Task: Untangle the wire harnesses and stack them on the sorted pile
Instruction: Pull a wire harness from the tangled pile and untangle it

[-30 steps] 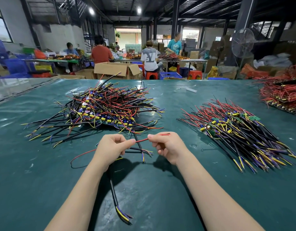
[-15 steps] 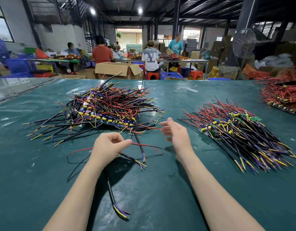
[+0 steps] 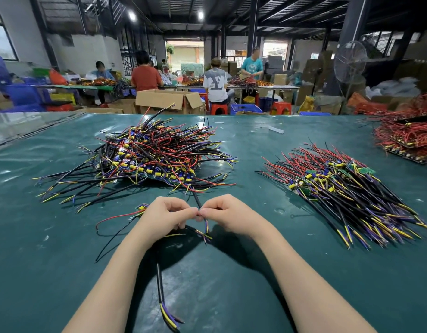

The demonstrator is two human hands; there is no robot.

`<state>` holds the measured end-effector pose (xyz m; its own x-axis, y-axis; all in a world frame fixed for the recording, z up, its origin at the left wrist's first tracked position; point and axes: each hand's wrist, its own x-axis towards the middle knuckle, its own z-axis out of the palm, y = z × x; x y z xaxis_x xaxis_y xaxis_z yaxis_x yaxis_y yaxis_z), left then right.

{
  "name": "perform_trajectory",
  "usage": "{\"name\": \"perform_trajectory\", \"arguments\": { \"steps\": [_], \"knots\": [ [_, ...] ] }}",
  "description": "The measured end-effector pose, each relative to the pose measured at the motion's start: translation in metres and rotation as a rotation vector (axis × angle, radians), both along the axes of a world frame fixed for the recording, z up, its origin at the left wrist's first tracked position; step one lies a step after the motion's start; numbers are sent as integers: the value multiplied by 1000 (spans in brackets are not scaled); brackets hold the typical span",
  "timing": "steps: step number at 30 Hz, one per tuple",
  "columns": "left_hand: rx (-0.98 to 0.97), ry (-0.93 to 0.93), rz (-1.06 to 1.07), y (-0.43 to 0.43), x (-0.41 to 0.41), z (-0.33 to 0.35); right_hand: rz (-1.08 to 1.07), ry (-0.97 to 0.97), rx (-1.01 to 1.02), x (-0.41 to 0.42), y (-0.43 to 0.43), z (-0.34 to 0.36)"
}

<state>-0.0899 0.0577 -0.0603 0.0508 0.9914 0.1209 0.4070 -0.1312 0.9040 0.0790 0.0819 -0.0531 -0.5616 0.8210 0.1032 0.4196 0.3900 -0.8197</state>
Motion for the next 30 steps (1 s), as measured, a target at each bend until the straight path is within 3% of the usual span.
{"name": "perform_trajectory", "arguments": {
  "steps": [6, 8, 12, 15, 18, 24, 30],
  "knots": [
    [-66, 84, -16, 0, -2, 1, -51, -187, 81, 4, 5, -1],
    [-83, 26, 13, 0, -7, 1, -37, -111, 7, 4, 5, -2],
    [-133, -136, 22, -2, -21, 1, 44, 232, -217, 16, 4, 0],
    [-152, -207, -7, -3, -25, 2, 105, 347, -340, 22, 6, 0],
    [-157, -313, -43, -2, -26, 2, 111, 267, -342, 23, 7, -2],
    [-163, -290, -57, -2, -26, 3, -138, 4, -72, 24, 13, -6],
    [-134, -204, 69, 1, -31, 0, -43, 233, -265, 34, 14, -7]
  ]
}}
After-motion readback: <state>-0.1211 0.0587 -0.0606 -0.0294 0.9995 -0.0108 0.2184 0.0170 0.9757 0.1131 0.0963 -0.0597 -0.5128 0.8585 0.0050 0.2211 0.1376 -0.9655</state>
